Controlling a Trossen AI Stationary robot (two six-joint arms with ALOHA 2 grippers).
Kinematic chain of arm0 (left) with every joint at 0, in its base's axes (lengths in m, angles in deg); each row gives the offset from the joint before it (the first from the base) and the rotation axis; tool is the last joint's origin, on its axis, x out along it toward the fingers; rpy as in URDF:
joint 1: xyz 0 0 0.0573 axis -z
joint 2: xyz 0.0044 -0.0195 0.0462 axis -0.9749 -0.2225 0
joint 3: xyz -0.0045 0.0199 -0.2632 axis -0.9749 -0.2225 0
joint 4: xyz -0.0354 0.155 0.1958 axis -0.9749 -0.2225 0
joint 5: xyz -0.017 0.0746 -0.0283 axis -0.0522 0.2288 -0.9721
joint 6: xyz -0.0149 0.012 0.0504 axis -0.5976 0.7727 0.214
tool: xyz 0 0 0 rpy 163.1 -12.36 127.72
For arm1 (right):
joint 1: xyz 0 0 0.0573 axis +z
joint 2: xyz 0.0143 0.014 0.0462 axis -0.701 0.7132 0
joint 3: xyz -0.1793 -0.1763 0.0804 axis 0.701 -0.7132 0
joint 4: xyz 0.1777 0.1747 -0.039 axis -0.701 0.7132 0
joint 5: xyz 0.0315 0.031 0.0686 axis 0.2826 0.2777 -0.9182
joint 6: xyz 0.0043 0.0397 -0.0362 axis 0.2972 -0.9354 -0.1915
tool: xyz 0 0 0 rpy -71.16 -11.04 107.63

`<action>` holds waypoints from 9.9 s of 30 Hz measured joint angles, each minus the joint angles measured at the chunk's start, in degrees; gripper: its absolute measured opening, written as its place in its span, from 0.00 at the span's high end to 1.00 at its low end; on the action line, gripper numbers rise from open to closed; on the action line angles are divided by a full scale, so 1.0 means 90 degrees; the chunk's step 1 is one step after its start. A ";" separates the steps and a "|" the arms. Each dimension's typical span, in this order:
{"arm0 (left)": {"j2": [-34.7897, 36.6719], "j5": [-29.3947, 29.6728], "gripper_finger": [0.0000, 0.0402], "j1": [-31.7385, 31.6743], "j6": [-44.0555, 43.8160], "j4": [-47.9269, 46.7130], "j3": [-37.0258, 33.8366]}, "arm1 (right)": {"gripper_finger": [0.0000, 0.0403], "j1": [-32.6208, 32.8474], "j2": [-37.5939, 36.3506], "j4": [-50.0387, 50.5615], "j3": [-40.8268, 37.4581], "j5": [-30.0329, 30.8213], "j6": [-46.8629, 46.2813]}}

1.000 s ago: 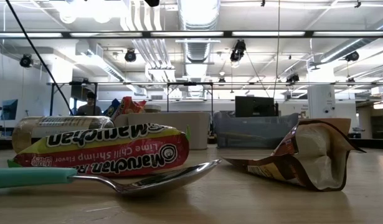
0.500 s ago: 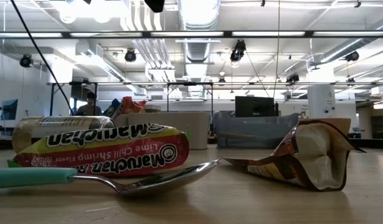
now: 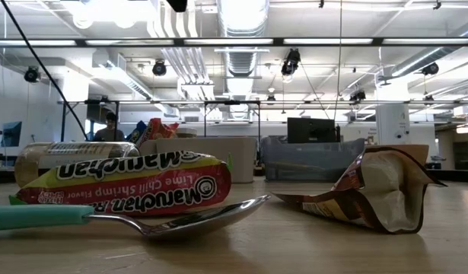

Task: Pick & Place Food Item
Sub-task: Put the orange spoon into the black bin

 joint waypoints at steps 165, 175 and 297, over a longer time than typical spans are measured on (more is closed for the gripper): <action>-0.0826 -0.1662 1.00 -0.0974 -0.3300 -0.2586 0.0930 | 0.58 0.0223 0.1717 0.2823 0.1474 0.4831 0.7572; -0.0828 -0.1906 1.00 -0.0974 -0.3476 -0.2638 0.0930 | 0.94 0.0231 0.1717 0.2995 0.1469 0.4870 0.7662; 0.1127 0.0370 0.48 -0.0976 -0.0981 -0.4286 0.0831 | 0.75 -0.4447 0.1469 0.4426 -0.2123 -0.1292 -0.2530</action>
